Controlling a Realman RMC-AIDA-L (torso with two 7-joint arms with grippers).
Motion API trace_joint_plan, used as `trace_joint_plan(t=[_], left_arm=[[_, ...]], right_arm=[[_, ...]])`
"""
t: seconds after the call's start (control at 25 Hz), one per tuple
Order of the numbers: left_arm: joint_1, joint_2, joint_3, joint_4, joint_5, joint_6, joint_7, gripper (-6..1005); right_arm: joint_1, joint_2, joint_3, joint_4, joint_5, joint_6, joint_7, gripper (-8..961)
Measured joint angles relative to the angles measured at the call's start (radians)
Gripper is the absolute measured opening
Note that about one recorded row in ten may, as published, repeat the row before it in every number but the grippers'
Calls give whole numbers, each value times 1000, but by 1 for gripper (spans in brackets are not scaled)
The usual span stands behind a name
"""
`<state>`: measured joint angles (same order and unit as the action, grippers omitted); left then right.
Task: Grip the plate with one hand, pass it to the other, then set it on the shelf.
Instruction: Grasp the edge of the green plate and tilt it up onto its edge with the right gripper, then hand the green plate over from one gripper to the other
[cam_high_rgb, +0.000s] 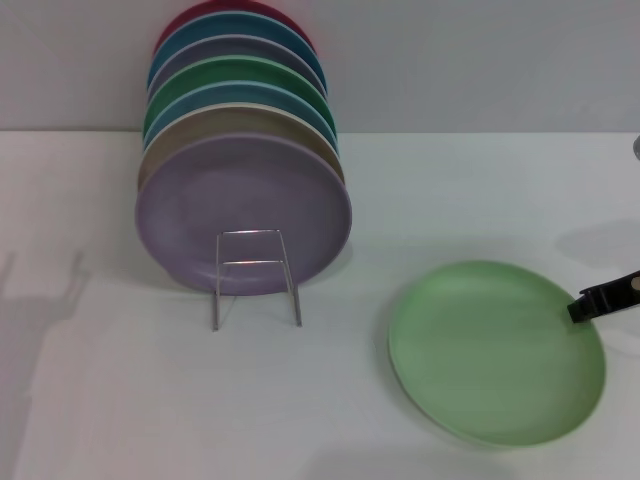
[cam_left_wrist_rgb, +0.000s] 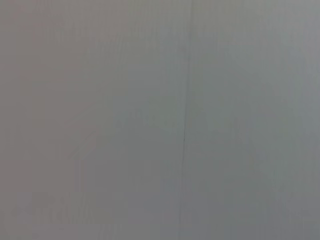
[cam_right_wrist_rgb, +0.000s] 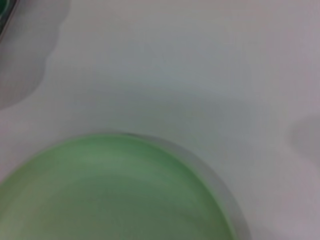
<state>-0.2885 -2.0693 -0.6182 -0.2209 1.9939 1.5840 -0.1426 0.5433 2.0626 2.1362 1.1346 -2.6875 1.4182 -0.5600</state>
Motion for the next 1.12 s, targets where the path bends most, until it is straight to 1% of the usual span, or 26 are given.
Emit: trace_joint_plan(t=[0.12,0.28,0.52,0.8,0.92,1.12], left_arm=[[0,0,0,1,0,0,0,859],[2,0,0,2,-1,5,0,859],[5,0,0,2,-1,11,0,859],[5,0,0,2,-1,16,0,859],[5,0,0,2,-1,22,0,859],[5,0,0,2,1,28,0,859]], right_arm=[[-6,3,0,17,4,-6,-8,20],[-29,13,-4,83,9,-10,-22,16],[-76,14,-10,192,59,-14,-36,17],[-141,15,-18,306,127,-78,-81,17],[-157,15,-18,331,144,-103,-97,16],[-162,15,-21,335,150,-155,-116,16]])
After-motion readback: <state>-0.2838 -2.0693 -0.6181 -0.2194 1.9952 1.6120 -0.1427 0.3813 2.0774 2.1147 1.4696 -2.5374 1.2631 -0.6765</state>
